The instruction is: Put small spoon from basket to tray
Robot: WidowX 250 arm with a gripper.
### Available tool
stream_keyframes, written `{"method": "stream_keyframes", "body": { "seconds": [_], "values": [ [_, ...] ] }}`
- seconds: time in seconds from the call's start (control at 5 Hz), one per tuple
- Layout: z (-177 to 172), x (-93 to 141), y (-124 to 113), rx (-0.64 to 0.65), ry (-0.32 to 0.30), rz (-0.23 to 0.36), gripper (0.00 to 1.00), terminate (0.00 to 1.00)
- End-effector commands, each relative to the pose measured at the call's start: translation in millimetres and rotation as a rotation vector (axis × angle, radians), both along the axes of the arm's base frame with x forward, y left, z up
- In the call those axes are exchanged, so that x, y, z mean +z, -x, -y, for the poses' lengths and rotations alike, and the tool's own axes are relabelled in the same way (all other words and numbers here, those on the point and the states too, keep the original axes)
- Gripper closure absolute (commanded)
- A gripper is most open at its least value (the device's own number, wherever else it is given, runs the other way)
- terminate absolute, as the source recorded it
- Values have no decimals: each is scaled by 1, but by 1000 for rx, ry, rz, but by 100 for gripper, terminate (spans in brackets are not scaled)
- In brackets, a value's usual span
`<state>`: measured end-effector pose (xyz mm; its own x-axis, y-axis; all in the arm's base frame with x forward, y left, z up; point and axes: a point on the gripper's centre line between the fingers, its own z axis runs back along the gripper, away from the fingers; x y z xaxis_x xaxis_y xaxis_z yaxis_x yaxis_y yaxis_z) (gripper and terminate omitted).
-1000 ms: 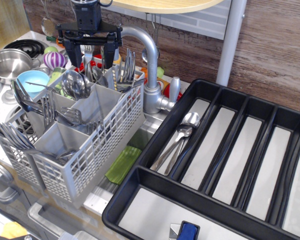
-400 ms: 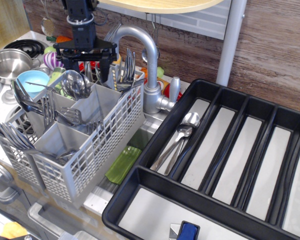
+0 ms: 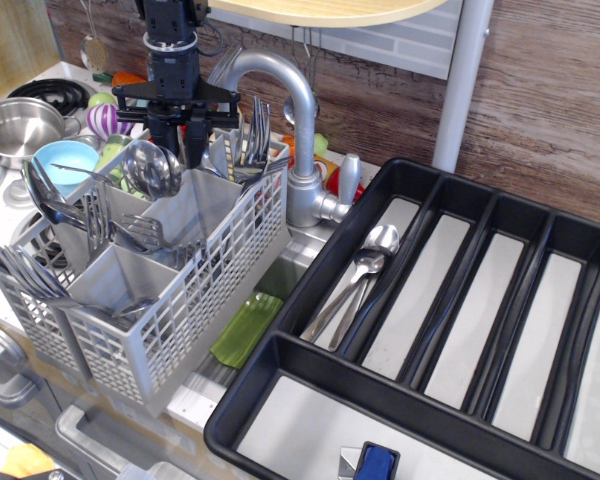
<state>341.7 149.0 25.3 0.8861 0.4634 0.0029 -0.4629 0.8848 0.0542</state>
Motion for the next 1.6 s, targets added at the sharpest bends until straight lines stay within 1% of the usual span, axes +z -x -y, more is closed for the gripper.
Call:
{"method": "stream_keyframes", "body": {
  "seconds": [0.0, 0.2, 0.4, 0.6, 0.8, 1.0, 1.2, 1.4],
  "values": [
    [9, 50, -5, -126, -116, 102, 100, 0],
    [13, 70, -2, -147, -167, 108, 100, 0],
    [15, 103, 4, -211, -259, 94, 100, 0],
    [19, 143, 7, -282, -299, -29, 100, 0],
    [29, 166, 18, -326, -265, -103, 100, 0],
    [38, 193, 36, -372, -213, -158, 100, 0],
    [52, 200, 43, -400, -176, -216, 100, 0],
    [78, 193, 45, -416, -96, -144, 100, 0]
  ]
}}
